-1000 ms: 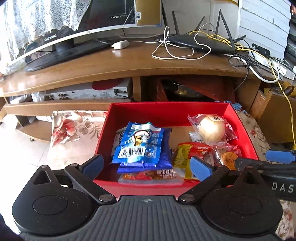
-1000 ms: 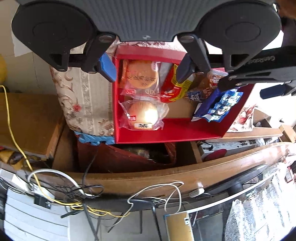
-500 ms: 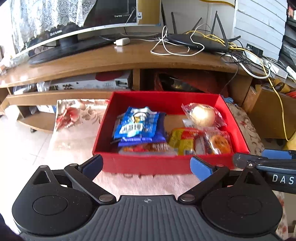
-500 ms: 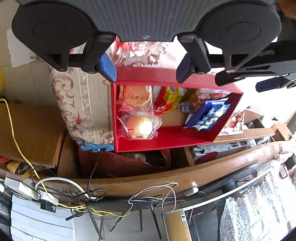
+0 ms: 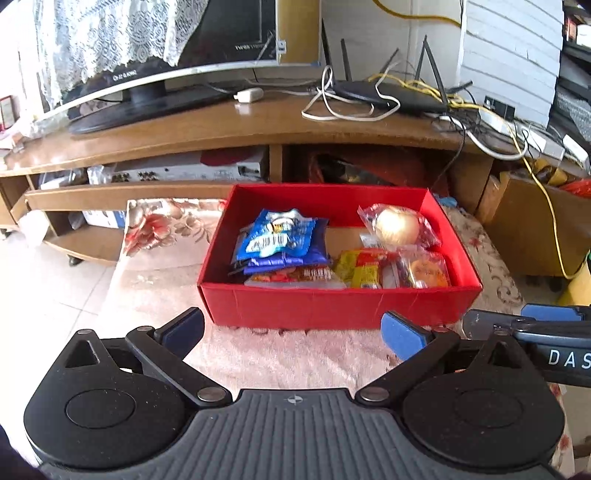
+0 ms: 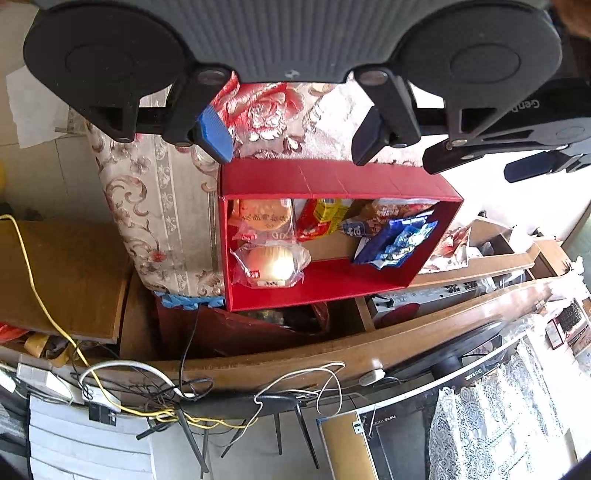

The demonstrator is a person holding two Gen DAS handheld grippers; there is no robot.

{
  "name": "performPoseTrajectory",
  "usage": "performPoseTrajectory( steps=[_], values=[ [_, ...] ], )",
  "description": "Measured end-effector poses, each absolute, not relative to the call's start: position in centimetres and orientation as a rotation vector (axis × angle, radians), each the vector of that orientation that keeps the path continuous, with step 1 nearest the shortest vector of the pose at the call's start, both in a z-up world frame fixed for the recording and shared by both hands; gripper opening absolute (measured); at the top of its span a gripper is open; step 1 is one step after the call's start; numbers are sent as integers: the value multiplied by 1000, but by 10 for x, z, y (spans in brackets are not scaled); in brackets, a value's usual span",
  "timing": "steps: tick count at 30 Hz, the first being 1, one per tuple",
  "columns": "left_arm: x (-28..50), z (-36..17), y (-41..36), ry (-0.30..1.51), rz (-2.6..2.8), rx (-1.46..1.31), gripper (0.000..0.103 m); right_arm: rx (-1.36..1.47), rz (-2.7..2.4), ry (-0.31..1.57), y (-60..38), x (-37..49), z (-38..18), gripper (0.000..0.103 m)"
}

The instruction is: Organize snacks

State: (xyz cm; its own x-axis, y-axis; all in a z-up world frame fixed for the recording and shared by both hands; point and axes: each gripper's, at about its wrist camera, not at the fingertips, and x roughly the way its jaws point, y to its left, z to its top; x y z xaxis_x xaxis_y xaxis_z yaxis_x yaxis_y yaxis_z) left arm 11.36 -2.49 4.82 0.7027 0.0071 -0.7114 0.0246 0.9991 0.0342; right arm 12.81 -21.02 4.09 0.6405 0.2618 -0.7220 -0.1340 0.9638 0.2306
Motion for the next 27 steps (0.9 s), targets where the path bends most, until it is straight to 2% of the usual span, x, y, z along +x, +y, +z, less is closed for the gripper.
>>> performPoseTrajectory(
  steps=[4,27],
  values=[
    [110,44,-24,817,-26,7,100,154,218,851,-210,124,40,72],
    [99,27,-22,889,-21,-19,101,119,212,896,-206,112,29,72]
  ],
)
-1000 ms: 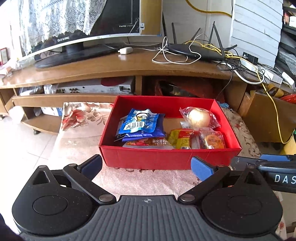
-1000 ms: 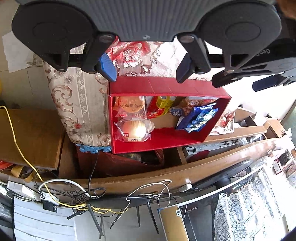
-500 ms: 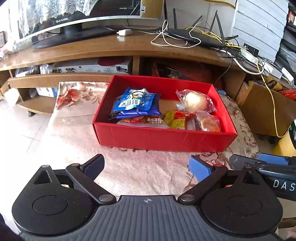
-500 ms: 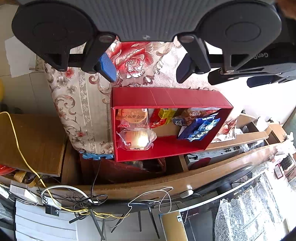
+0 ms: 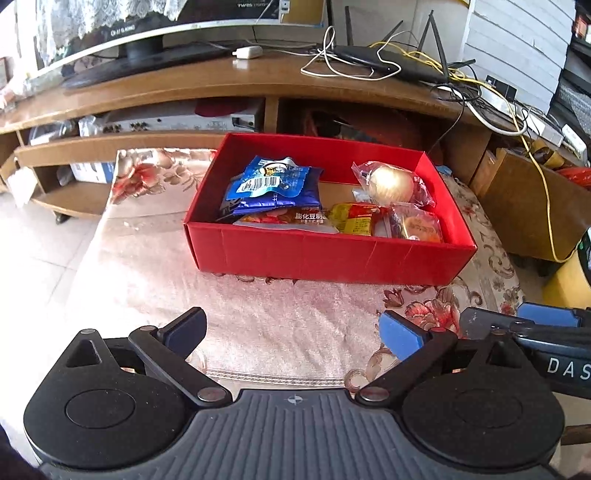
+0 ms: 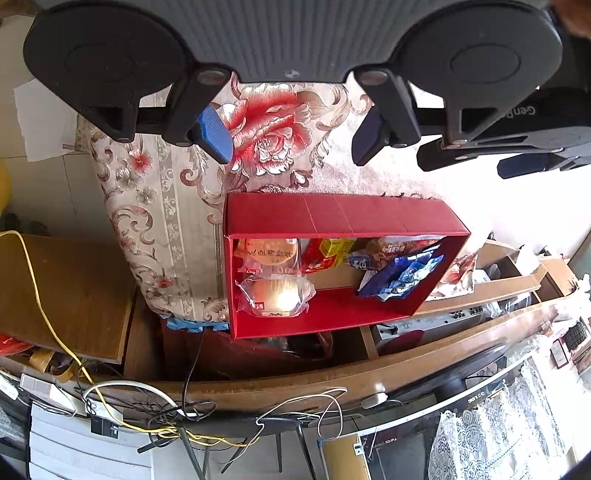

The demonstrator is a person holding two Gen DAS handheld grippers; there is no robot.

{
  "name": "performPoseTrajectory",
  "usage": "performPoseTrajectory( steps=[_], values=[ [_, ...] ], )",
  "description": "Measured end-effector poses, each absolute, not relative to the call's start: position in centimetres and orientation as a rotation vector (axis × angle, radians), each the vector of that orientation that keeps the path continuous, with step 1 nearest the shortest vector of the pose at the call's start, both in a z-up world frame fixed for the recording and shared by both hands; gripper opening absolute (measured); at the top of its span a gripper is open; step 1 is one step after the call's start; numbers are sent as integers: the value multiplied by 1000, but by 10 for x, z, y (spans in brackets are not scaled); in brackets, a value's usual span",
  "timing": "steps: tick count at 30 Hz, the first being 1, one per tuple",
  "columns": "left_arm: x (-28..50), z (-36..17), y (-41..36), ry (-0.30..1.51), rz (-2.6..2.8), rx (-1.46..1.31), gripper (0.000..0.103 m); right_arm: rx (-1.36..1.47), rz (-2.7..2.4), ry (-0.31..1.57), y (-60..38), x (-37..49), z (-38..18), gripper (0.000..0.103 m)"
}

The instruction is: Organize snacks

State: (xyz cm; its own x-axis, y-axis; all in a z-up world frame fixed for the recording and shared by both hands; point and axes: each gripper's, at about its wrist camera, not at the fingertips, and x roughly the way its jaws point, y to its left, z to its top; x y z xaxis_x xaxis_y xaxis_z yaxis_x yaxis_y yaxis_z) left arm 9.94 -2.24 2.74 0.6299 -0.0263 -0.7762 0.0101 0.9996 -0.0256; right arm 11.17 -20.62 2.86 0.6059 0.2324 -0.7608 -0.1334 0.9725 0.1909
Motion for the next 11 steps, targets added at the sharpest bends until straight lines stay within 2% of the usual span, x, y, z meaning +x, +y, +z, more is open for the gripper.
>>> performPoseTrajectory(
  steps=[11],
  values=[
    [96,26,-22,886,1,-5,103,113,214,904,-205,110,27,77]
  ],
)
